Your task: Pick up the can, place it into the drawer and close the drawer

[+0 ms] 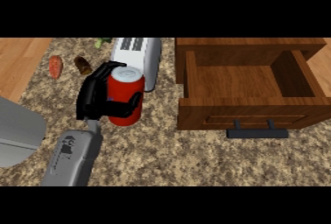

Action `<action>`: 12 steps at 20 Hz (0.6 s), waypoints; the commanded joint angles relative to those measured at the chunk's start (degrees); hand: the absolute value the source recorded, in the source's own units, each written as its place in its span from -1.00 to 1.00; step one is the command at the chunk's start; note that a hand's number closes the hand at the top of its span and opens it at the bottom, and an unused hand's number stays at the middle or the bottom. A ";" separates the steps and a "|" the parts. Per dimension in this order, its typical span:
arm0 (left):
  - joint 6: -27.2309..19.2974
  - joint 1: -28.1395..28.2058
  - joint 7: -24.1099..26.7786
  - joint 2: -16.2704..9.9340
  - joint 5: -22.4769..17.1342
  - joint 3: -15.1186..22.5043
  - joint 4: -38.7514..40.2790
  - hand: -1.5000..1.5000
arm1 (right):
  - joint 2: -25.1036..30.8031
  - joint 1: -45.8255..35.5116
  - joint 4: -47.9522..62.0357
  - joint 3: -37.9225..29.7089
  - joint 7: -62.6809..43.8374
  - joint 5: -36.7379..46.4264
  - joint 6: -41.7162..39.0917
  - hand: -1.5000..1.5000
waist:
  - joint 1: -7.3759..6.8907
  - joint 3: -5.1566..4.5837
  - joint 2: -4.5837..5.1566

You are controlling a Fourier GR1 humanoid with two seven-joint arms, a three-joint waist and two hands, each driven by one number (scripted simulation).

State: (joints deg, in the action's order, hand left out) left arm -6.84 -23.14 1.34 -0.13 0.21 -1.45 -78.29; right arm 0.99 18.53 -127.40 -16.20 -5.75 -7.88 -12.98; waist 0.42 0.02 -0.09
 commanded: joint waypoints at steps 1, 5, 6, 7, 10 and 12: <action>-5.32 -5.62 -6.91 0.12 -1.37 5.70 -1.81 1.00 | 0.56 1.30 -0.88 -2.18 0.36 -0.98 -0.84 -1.00 | 0.26 0.00 -0.01; -9.16 -11.87 -11.96 0.13 0.41 9.33 -1.41 1.00 | -0.85 3.46 1.06 -1.56 3.57 -0.62 -2.81 -1.00 | 0.42 0.01 0.01; -11.68 -12.30 -13.38 0.13 0.19 11.98 -2.69 1.00 | -0.95 0.24 2.61 0.58 2.65 1.40 0.02 -1.00 | 0.14 0.01 0.04; -9.16 -13.50 -13.77 0.13 1.17 8.88 -2.08 1.00 | 0.70 0.43 -2.35 -2.69 -2.77 -2.32 -0.37 -1.00 | 0.12 -0.01 0.03; -12.41 -23.90 -18.29 0.13 1.49 9.71 2.04 1.00 | -0.93 -1.32 -1.15 1.96 -1.61 2.53 1.75 -1.00 | 0.44 0.00 0.11; -13.21 -26.90 -20.08 0.13 1.53 10.15 1.75 1.00 | 2.00 -2.24 0.22 -4.40 -1.97 -3.70 -0.26 -1.00 | 0.48 0.01 0.05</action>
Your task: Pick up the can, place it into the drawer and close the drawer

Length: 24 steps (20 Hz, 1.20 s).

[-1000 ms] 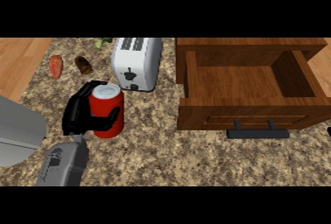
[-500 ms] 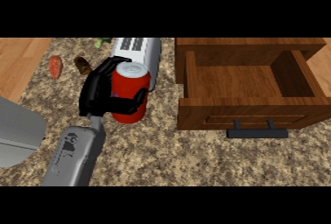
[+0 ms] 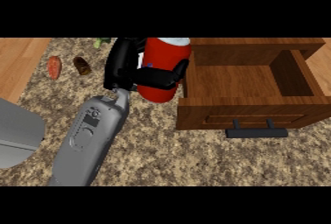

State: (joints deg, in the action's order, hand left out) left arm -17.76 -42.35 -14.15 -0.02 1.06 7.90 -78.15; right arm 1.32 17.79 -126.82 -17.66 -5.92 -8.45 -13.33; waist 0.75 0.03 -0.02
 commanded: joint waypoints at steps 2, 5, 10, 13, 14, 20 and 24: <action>-5.54 -8.13 -0.12 0.02 -0.25 3.40 5.49 1.00 | -0.89 0.77 -1.09 0.66 -0.24 1.39 -0.16 -1.00 | 0.22 -0.02 0.04; -8.61 -15.23 -2.06 0.02 -2.23 4.31 11.30 1.00 | -1.00 -1.26 3.68 1.81 2.26 3.34 -0.55 -1.00 | 0.39 0.01 0.12; -10.67 -23.73 -1.44 0.02 -6.13 3.89 19.36 1.00 | -0.64 -1.11 2.39 0.33 1.82 1.81 0.42 -1.00 | 0.67 0.01 0.15; -11.28 -28.94 0.36 0.02 -7.83 2.48 26.38 1.00 | -1.30 0.56 -1.65 6.93 -0.19 4.81 3.03 -1.00 | 1.23 0.00 0.32; -14.61 -31.26 -4.86 0.02 -8.21 6.49 24.20 1.00 | -0.26 -3.86 0.28 3.40 -3.68 3.30 2.37 -1.00 | 0.92 0.01 0.20; -11.95 -36.67 0.60 0.02 -11.67 4.71 34.89 1.00 | -1.02 -3.02 2.67 2.90 1.91 4.71 1.33 -1.00 | 1.17 0.03 0.38; -15.81 -40.22 1.16 0.02 -16.29 9.31 40.07 1.00 | 1.46 -5.41 2.57 0.87 -1.64 1.73 1.46 -1.00 | 2.24 0.06 0.53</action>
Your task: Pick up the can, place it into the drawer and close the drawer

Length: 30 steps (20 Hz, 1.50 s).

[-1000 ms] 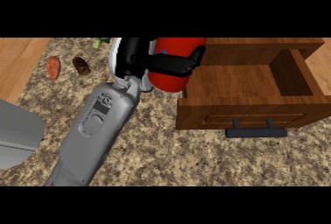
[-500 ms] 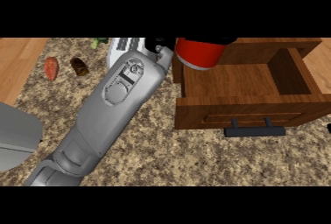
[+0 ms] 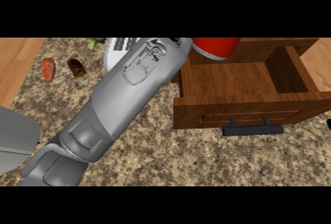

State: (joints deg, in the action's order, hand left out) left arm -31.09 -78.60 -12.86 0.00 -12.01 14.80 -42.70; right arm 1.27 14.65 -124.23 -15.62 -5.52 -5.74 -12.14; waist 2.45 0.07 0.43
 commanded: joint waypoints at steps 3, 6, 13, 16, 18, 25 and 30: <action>-0.64 -5.48 3.71 0.00 -4.76 1.68 9.50 1.00 | 0.17 -0.31 0.12 -0.28 0.19 -0.48 -0.47 -1.00 | 0.76 0.03 0.19; -1.15 -8.62 3.54 0.00 -5.94 3.18 13.06 1.00 | 0.37 0.04 -0.33 -0.15 -0.30 -0.79 -0.91 -1.00 | 1.55 0.06 0.30; -2.68 -7.25 7.21 0.00 -11.54 8.95 16.16 1.00 | 0.71 -4.48 1.36 1.28 -1.71 0.81 0.53 -1.00 | 2.39 0.08 0.66; -2.71 -4.62 11.54 0.00 -12.24 10.82 17.51 1.00 | 1.30 -7.85 2.99 1.00 -3.10 1.03 1.78 -1.00 | 2.53 0.07 0.94; -4.95 -7.33 10.19 0.00 -13.22 11.38 18.26 1.00 | 1.99 -7.45 2.35 0.20 -3.16 0.90 1.53 -1.00 | 3.15 0.09 0.88; -6.03 -5.44 11.43 0.00 -14.87 16.87 20.04 1.00 | 2.10 -7.56 5.65 0.52 -0.42 0.23 -0.21 -1.00 | 4.25 0.16 1.19; -5.88 -5.39 14.93 0.00 -15.14 17.81 23.09 1.00 | 1.37 -7.83 3.31 1.72 -1.50 1.92 1.16 -1.00 | 4.47 0.10 1.42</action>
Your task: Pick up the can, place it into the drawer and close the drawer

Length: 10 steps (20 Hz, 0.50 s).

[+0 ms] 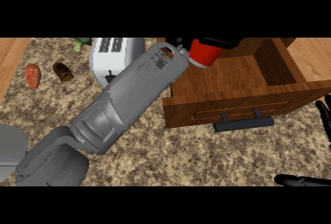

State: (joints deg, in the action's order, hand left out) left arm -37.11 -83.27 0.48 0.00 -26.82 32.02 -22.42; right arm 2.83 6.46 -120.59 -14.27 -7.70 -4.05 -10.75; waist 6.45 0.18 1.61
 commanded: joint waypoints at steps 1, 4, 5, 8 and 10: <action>-1.52 -0.11 0.56 0.00 -0.91 1.67 1.65 1.00 | -0.17 3.21 -2.41 0.75 0.32 -0.93 -1.78 -1.00 | 1.32 0.01 0.00; -3.31 2.90 1.51 0.00 -2.12 3.37 0.58 -1.00 | 1.42 -0.49 1.35 -1.04 0.25 -1.07 -1.19 -1.00 | 0.58 0.01 0.17; -3.83 0.10 -0.43 0.00 -2.47 2.91 1.90 -1.00 | 1.03 0.63 -0.99 0.03 -0.99 -1.65 -1.68 -1.00 | 1.38 0.01 0.18; -4.53 0.20 0.73 0.00 -3.35 2.85 2.68 -1.00 | 0.58 -0.93 -1.76 0.96 -0.88 -0.31 -0.63 -1.00 | 0.93 -0.01 0.22; -6.18 0.67 0.46 0.00 -3.58 4.41 1.86 -1.00 | 0.77 -1.16 -1.64 1.18 -2.03 0.60 -0.13 -1.00 | 0.89 -0.02 0.16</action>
State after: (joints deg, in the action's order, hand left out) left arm -41.32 -82.70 1.27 -0.01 -29.71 35.03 -21.18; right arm 3.51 6.03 -121.91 -13.74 -8.69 -4.28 -11.32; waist 7.40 0.16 1.68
